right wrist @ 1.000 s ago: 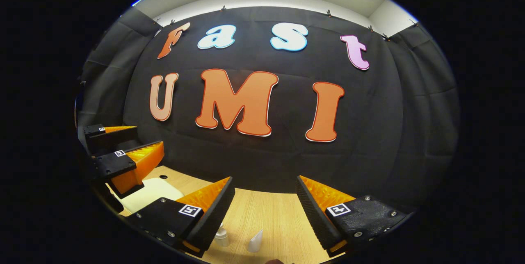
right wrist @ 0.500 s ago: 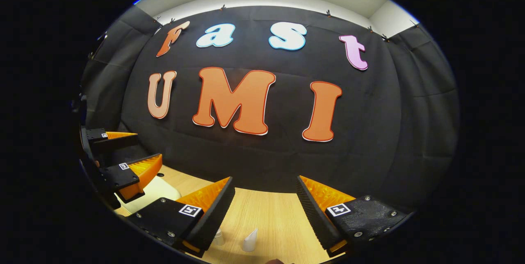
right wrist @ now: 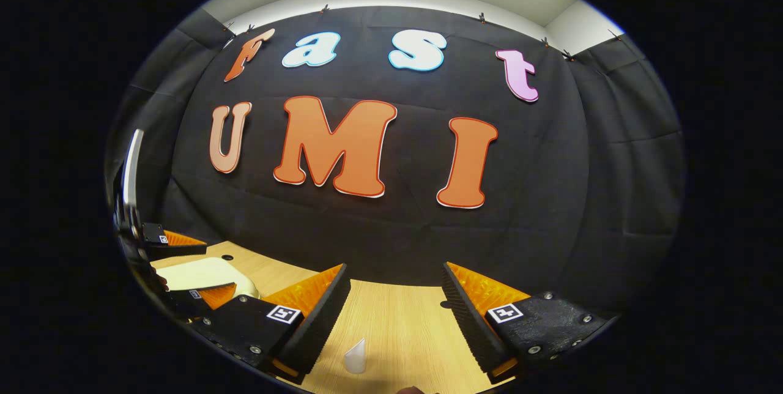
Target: First open the suitcase, pack the skin care products into it, and then close the suitcase.
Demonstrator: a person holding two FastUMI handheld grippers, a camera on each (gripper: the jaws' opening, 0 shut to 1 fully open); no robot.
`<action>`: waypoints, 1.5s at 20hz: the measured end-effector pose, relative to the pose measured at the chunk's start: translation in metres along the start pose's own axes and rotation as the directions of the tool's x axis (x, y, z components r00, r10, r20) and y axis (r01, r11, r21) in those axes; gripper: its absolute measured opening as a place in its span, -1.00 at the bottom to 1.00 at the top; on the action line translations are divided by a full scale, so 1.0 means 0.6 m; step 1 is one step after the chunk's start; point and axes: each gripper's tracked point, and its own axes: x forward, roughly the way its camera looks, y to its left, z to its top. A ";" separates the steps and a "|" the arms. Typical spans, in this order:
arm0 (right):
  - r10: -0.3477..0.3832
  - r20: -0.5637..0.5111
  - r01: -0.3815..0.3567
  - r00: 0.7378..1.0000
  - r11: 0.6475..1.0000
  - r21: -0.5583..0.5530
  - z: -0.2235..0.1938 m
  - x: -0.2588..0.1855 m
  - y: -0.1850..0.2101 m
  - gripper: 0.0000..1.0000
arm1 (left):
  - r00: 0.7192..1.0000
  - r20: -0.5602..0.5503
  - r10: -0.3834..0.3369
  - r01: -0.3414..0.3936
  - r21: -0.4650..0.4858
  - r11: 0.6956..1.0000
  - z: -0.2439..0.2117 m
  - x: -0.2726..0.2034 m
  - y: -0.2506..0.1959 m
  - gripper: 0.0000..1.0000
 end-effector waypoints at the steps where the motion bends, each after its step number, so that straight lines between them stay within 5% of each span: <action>1: -0.004 -0.004 0.004 1.000 1.000 0.000 -0.003 0.001 -0.004 0.91 | 1.000 -0.020 -0.011 0.011 0.029 1.000 -0.009 0.000 0.002 0.99; 16: -0.061 -0.054 0.061 0.997 0.998 -0.005 -0.038 0.014 -0.048 0.91 | 0.960 -0.242 -0.139 0.206 0.280 0.938 -0.118 -0.019 -0.025 0.98; 24: -0.065 -0.056 0.065 0.996 0.998 0.004 -0.040 0.013 -0.046 0.92 | 0.947 -0.304 -0.102 0.232 0.431 0.872 -0.172 -0.020 -0.032 1.00; 30: -0.060 -0.053 0.060 0.997 0.998 0.006 -0.037 0.011 -0.041 0.90 | 0.956 -0.293 -0.006 0.181 0.573 0.799 -0.187 -0.007 -0.019 0.74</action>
